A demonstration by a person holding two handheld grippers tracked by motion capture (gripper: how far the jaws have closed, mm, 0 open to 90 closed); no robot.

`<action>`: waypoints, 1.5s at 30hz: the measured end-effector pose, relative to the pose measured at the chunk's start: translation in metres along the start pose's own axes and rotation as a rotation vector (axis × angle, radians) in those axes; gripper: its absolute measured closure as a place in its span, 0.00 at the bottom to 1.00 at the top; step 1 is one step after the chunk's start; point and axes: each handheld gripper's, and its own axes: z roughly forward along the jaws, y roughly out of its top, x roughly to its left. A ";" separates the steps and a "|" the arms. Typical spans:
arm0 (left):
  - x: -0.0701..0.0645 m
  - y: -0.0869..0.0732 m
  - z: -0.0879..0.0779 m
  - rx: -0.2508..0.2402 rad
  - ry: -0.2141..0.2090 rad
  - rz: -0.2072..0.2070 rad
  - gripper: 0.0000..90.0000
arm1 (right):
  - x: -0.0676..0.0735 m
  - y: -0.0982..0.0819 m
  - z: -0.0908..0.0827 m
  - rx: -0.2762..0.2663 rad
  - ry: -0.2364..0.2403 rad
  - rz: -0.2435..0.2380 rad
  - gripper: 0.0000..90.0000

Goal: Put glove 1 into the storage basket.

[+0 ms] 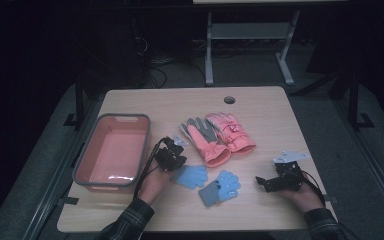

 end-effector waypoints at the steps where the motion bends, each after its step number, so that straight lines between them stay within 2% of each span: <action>1: 0.002 0.001 0.003 0.011 0.013 -0.001 0.99 | 0.000 0.000 0.000 0.000 0.000 0.000 0.03; 4: 0.004 -0.002 0.007 0.052 0.026 0.007 0.99 | 0.000 0.000 0.000 0.000 0.000 0.000 0.03; 12: -0.012 -0.022 -0.008 0.098 -0.032 0.050 0.99 | 0.000 0.000 0.000 0.000 0.000 0.001 0.02; 21: -0.029 -0.051 -0.035 0.084 -0.113 0.059 0.99 | 0.000 0.000 0.000 0.000 0.000 0.000 0.03; 26: -0.035 -0.058 -0.047 0.027 -0.153 0.100 0.91 | 0.000 0.000 0.000 0.000 0.000 0.002 0.03; 29: -0.038 -0.058 -0.044 0.020 -0.168 0.131 0.80 | 0.000 0.000 0.000 0.000 0.000 0.003 0.02; 32: -0.038 -0.056 -0.036 0.023 -0.181 0.148 0.75 | 0.000 0.000 0.000 0.000 0.000 0.001 0.03; 35: -0.037 -0.057 -0.030 0.029 -0.191 0.157 0.79 | 0.000 0.000 0.000 0.000 0.000 0.001 0.02; 37: -0.035 -0.058 -0.029 0.034 -0.204 0.153 0.90 | 0.000 0.000 0.000 0.000 0.000 0.000 0.02; 39: -0.033 -0.057 -0.028 0.038 -0.219 0.145 0.95 | 0.000 0.000 0.000 -0.001 0.000 0.001 0.02; 42: -0.032 -0.055 -0.029 0.050 -0.230 0.128 0.97 | 0.000 0.000 0.000 -0.001 0.000 0.000 0.02; 45: -0.029 -0.052 -0.034 0.029 -0.245 0.109 0.98 | 0.000 0.000 0.000 0.000 0.000 0.001 0.02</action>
